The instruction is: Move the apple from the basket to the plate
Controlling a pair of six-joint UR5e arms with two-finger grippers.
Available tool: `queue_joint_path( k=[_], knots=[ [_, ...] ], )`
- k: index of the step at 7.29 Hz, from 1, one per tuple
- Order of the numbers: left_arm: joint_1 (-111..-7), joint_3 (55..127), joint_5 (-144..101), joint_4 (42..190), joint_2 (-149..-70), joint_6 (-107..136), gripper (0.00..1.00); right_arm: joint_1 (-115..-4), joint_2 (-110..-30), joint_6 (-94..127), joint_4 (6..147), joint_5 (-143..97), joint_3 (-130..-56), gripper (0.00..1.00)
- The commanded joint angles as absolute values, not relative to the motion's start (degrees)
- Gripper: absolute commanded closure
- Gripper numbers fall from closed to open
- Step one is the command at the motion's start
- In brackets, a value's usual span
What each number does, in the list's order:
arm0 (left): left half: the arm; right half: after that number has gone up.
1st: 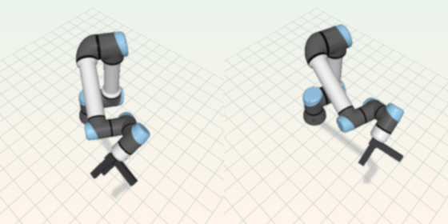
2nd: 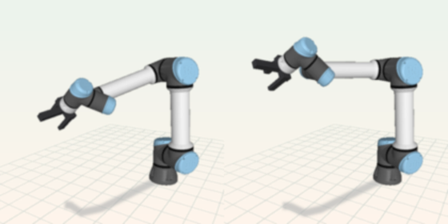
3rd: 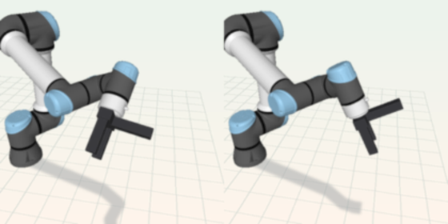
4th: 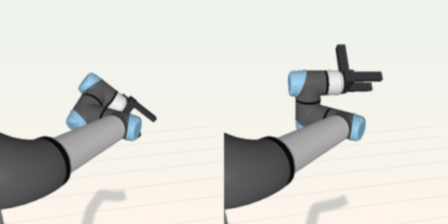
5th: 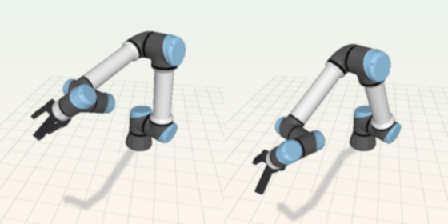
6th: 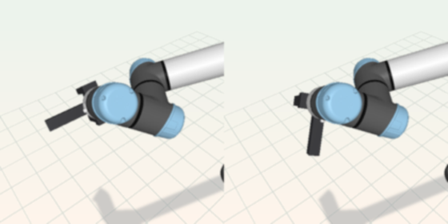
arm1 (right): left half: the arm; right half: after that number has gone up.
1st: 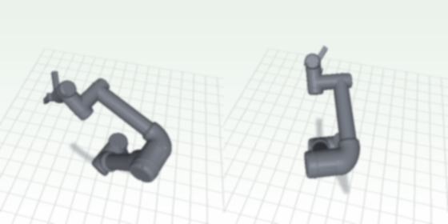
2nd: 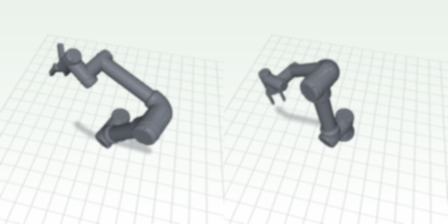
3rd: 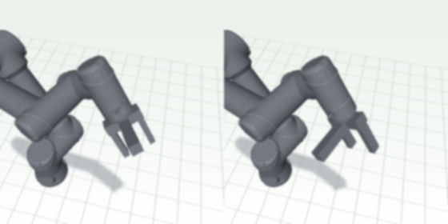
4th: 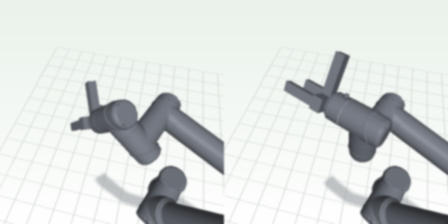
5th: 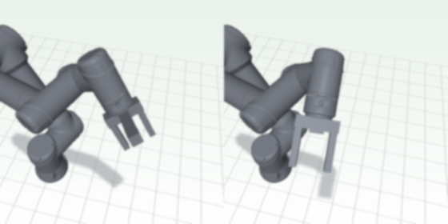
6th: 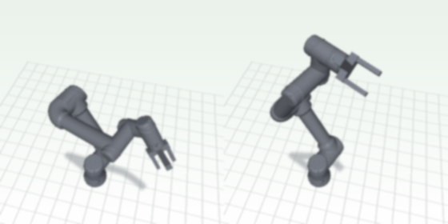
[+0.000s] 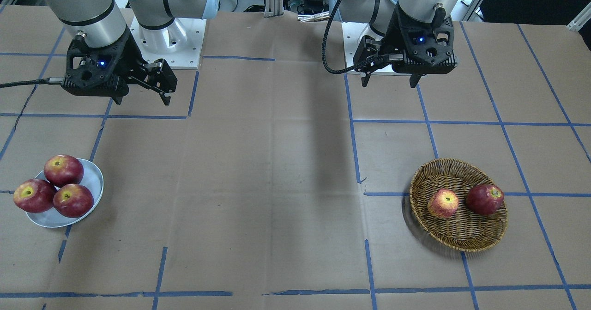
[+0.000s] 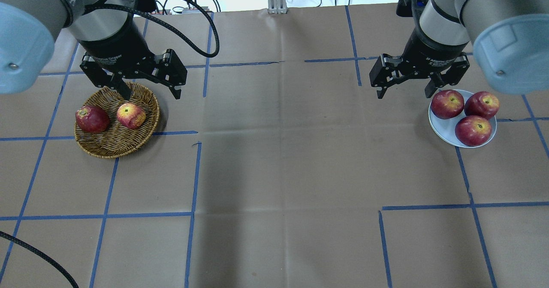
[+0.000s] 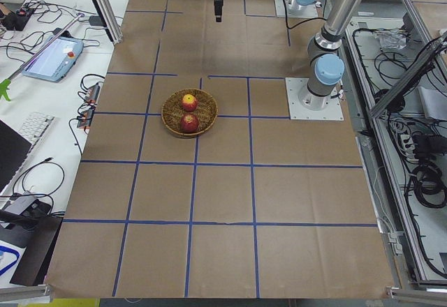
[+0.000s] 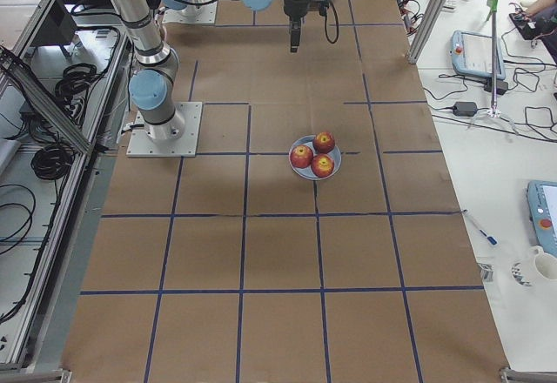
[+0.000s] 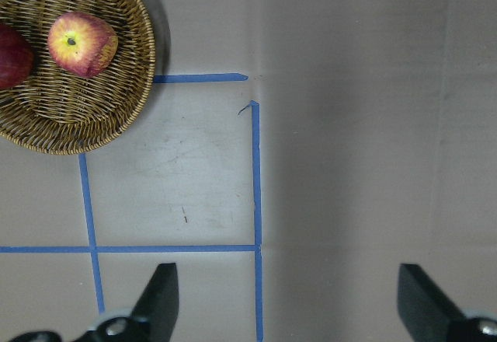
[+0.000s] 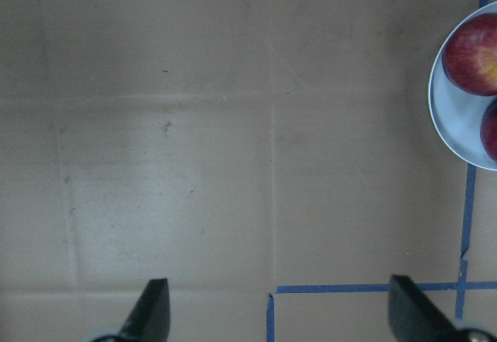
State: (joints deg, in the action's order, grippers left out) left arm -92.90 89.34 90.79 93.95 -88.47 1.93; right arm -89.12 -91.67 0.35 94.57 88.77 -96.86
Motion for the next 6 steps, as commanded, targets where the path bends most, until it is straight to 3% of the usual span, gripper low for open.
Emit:
queue_joint_path(
  k=[1, 6],
  knots=[
    [-92.9, 89.7, 90.8, 94.0, -88.4, 1.9, 0.01, -89.1, -91.7, 0.4, 94.6, 88.8, -96.9, 0.0],
    [-92.8, 88.9, 90.9, 93.9, -88.3, 1.3, 0.01, -89.2, -91.7, 0.4, 94.6, 88.8, -96.9, 0.0]
  ],
)
